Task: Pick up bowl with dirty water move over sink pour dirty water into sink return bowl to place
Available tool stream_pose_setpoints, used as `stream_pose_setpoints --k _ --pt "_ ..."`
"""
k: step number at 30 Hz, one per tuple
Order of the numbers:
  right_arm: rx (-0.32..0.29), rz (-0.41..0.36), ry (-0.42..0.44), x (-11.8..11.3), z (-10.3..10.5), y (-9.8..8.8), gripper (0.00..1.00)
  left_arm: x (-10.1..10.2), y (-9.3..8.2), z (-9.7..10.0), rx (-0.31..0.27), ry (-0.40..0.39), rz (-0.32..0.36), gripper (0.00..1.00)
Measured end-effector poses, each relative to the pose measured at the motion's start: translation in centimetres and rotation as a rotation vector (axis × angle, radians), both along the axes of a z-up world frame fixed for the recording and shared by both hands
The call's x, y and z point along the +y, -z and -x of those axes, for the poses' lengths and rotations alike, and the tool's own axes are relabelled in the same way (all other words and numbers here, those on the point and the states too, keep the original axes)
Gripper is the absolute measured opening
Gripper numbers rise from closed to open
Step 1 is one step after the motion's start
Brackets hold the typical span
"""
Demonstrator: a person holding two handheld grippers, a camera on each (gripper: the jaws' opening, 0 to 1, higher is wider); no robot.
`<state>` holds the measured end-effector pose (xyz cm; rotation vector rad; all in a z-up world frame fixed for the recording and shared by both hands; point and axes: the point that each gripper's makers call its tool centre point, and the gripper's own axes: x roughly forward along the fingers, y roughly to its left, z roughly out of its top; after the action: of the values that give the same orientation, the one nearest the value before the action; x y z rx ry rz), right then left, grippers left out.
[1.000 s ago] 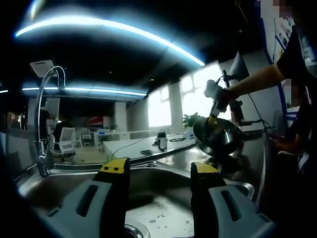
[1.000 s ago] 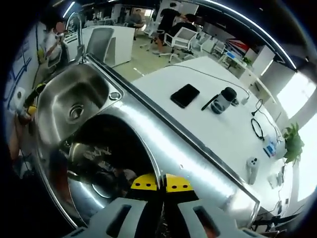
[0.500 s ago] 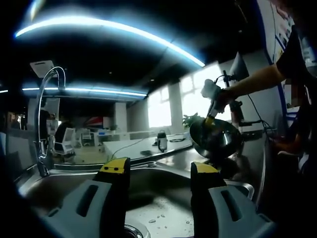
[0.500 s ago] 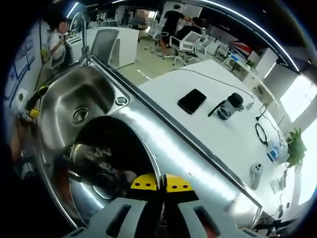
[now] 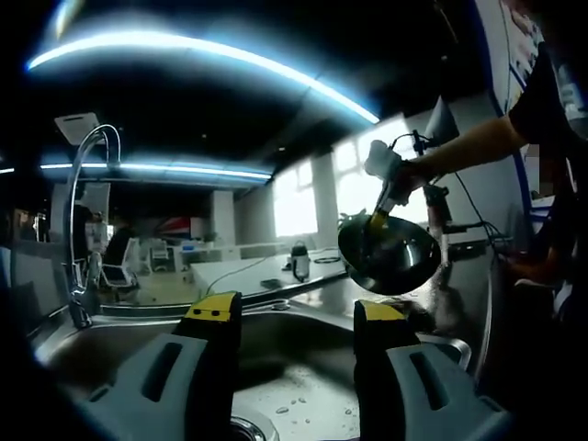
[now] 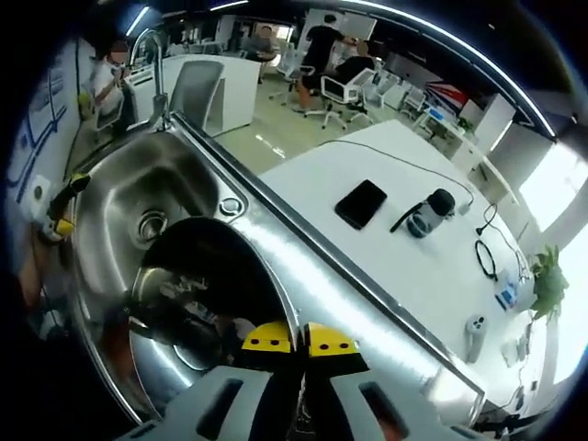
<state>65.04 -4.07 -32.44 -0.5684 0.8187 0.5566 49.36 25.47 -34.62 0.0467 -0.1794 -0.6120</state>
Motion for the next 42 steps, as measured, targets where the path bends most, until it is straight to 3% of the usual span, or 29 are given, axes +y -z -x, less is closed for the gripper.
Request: stream_pose_setpoints --k 26,36,42 --pt "-0.03 -0.006 -0.075 7.4 -0.8 -0.9 0.0 -0.7 0.2 0.4 -0.019 0.017 -0.047 0.48" --pt "-0.043 -0.006 -0.129 11.5 -1.2 -0.9 0.0 -0.7 0.0 0.5 -0.028 0.024 -0.038 0.48" --pt "-0.054 -0.054 -0.141 14.0 -1.7 -0.9 0.0 -0.7 -0.1 0.6 -0.033 0.024 -0.034 0.48"
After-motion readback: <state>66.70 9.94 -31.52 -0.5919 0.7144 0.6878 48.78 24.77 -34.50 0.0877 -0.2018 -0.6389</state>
